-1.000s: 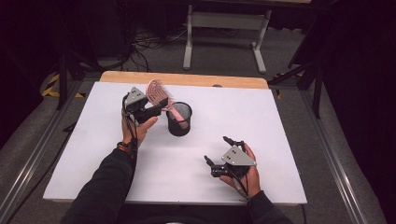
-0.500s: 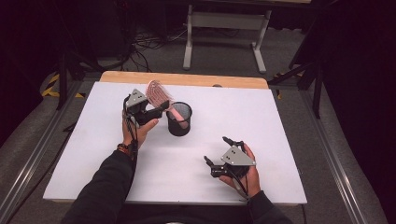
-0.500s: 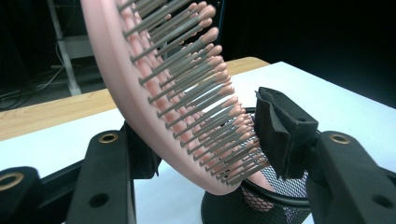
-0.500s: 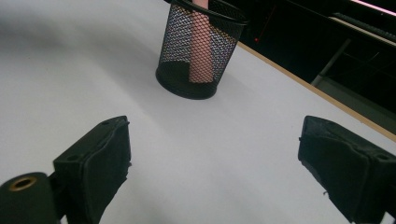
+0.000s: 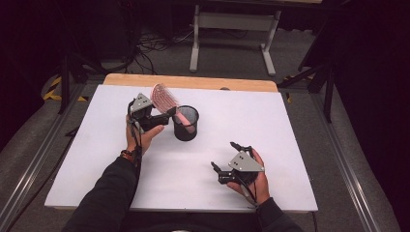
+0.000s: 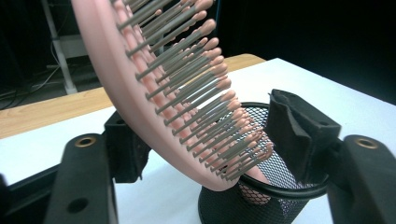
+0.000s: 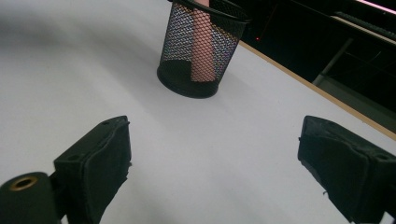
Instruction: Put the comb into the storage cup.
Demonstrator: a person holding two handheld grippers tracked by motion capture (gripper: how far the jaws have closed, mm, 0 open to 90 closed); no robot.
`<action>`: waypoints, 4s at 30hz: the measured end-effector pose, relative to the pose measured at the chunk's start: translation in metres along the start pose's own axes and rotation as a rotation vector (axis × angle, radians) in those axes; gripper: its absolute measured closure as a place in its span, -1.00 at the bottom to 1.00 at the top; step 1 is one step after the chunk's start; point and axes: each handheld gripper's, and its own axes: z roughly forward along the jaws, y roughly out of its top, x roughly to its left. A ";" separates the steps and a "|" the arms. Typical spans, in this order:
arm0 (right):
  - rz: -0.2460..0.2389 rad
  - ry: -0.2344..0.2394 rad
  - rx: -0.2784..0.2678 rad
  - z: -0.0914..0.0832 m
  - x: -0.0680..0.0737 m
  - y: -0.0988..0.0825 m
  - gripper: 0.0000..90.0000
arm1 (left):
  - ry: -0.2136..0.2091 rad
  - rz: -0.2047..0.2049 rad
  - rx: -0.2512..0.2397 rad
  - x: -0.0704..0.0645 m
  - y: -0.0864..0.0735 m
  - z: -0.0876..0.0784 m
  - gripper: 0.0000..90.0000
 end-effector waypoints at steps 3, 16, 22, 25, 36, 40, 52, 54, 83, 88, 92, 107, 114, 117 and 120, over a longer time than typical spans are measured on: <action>-0.003 0.003 0.000 0.000 0.001 0.000 -0.76 | 0.008 -0.002 -0.009 0.001 0.001 -0.002 -0.38; -0.004 -0.002 -0.004 -0.001 0.000 0.001 -0.77 | 0.007 0.022 -0.019 0.006 0.008 -0.012 -0.71; -0.006 -0.004 -0.005 -0.001 0.000 0.001 -0.77 | -0.017 0.043 -0.038 0.008 0.012 -0.020 -0.83; -0.006 -0.005 -0.007 -0.001 0.000 0.001 -0.77 | -0.013 0.063 -0.038 0.007 0.014 -0.024 -0.85; -0.012 -0.006 -0.011 -0.002 0.002 0.002 -0.77 | -0.006 0.113 -0.029 0.003 0.017 -0.031 -0.86; -0.025 -0.008 -0.019 -0.003 0.004 0.005 -0.77 | -0.005 0.140 -0.017 0.001 0.017 -0.033 -0.87; -0.031 -0.007 -0.023 -0.003 0.007 0.007 -0.77 | -0.022 0.182 -0.017 -0.001 0.018 -0.047 -0.88; -0.031 -0.008 -0.023 -0.003 0.006 0.007 -0.77 | -0.023 0.189 -0.018 -0.001 0.017 -0.049 -0.88; -0.022 -0.034 -0.032 -0.005 0.004 0.007 -0.76 | -0.036 0.306 -0.010 -0.014 0.002 -0.074 -0.86; -0.021 -0.035 -0.031 -0.005 0.004 0.007 -0.76 | -0.047 0.321 -0.005 -0.019 -0.005 -0.076 -0.86; -0.017 -0.035 -0.031 -0.005 0.003 0.007 -0.77 | -0.052 0.335 0.000 -0.023 -0.010 -0.077 -0.86; -0.005 -0.032 -0.037 -0.006 0.002 0.007 -0.86 | -0.086 0.389 0.011 -0.038 -0.025 -0.085 -0.87; -0.006 -0.049 -0.043 -0.007 0.001 0.007 -0.88 | -0.124 0.436 0.012 -0.048 -0.030 -0.090 -0.87; -0.007 -0.049 -0.043 -0.007 0.001 0.007 -0.87 | -0.134 0.440 0.011 -0.050 -0.032 -0.091 -0.87; -0.010 -0.050 -0.041 -0.007 0.002 0.007 -0.87 | -0.144 0.455 0.014 -0.054 -0.034 -0.092 -0.87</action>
